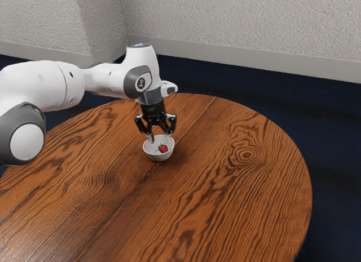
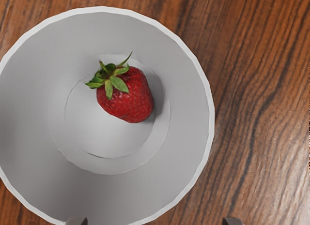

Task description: Take strawberry from the bowl

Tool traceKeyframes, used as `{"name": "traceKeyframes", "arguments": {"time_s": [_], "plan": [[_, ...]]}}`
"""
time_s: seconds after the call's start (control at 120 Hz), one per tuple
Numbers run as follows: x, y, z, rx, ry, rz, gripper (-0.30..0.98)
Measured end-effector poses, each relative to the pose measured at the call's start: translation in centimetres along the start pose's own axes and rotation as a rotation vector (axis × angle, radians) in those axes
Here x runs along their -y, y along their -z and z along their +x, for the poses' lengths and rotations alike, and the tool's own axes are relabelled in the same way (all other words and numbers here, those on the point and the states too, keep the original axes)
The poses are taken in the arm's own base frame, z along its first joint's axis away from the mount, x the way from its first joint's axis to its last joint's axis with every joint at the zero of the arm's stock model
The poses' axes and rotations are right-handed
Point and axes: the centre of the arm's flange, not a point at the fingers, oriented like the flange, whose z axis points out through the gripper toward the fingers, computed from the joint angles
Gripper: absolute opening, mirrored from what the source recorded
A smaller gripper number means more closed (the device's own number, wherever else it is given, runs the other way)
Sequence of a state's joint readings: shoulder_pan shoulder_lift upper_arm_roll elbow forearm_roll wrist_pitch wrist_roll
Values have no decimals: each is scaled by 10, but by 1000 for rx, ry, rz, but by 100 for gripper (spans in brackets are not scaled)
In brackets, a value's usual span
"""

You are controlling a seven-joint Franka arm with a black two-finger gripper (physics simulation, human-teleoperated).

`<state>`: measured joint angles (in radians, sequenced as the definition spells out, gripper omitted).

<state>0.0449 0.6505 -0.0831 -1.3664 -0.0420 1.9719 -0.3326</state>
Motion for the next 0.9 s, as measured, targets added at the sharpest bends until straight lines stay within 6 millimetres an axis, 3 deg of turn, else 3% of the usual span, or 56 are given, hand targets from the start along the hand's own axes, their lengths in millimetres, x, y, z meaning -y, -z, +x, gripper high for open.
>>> {"name": "traceKeyframes", "arguments": {"time_s": [0.15,0.35,0.675,0.9], "plan": [[-3,-11,5,-11,68,-43,27],[11,-17,16,-34,156,-61,25],[26,-49,26,-30,251,-64,24],[24,-63,28,-37,281,-77,24]]}}
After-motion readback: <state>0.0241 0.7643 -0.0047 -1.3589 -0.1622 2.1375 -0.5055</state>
